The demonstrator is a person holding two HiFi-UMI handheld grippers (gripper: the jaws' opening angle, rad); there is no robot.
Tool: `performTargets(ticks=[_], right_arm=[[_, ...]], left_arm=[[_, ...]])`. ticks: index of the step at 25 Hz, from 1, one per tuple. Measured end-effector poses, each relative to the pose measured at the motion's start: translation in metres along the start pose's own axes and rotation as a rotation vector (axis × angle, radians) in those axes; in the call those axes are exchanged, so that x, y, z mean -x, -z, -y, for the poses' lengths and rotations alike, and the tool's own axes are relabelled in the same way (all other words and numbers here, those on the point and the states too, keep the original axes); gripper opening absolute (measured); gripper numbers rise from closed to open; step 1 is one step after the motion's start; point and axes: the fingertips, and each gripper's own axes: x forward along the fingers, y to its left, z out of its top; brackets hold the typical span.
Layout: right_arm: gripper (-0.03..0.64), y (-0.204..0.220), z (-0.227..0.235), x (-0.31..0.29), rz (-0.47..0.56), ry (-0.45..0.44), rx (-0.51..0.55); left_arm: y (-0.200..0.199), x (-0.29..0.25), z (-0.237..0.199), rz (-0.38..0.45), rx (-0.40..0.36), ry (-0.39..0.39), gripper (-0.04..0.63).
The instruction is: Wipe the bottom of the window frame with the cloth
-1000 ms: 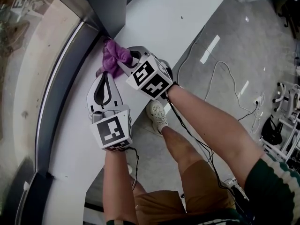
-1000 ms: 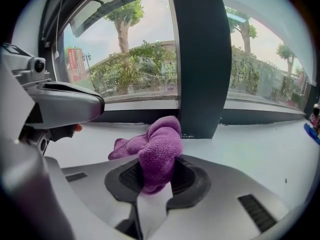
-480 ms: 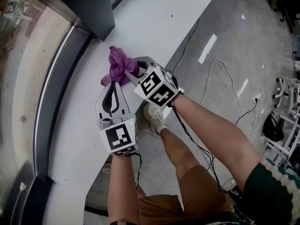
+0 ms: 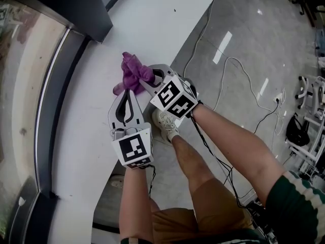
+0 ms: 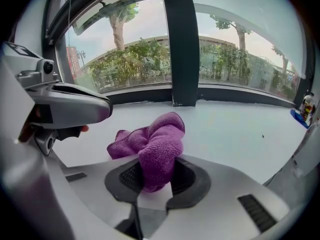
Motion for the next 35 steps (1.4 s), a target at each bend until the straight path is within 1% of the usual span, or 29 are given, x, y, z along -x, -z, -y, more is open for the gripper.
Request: performTargets(ticks=[14,21,30,35], right_arm=[[0.101,0.038,-0.011,0.027,-0.026,-0.012,0.02],[0.101,0.036,-0.015,0.026,-0.019,0.006,0.037],[0.101,0.035,-0.039,0.023,-0.027,-0.028,0.04],[0.101,0.035,-0.061,0.019,-0.032,-0.045,0.034]], left_arm=[[0.027,0.021,0.01,-0.041,0.012,-0.007,0.006],[0.03,0.03,0.011,-0.049,0.02,-0.009,0.006],[0.028,0.049,0.002,-0.036,0.04,-0.018,0.006],[0.036,0.069,-0.009,-0.055,0.051,-0.028,0.006]])
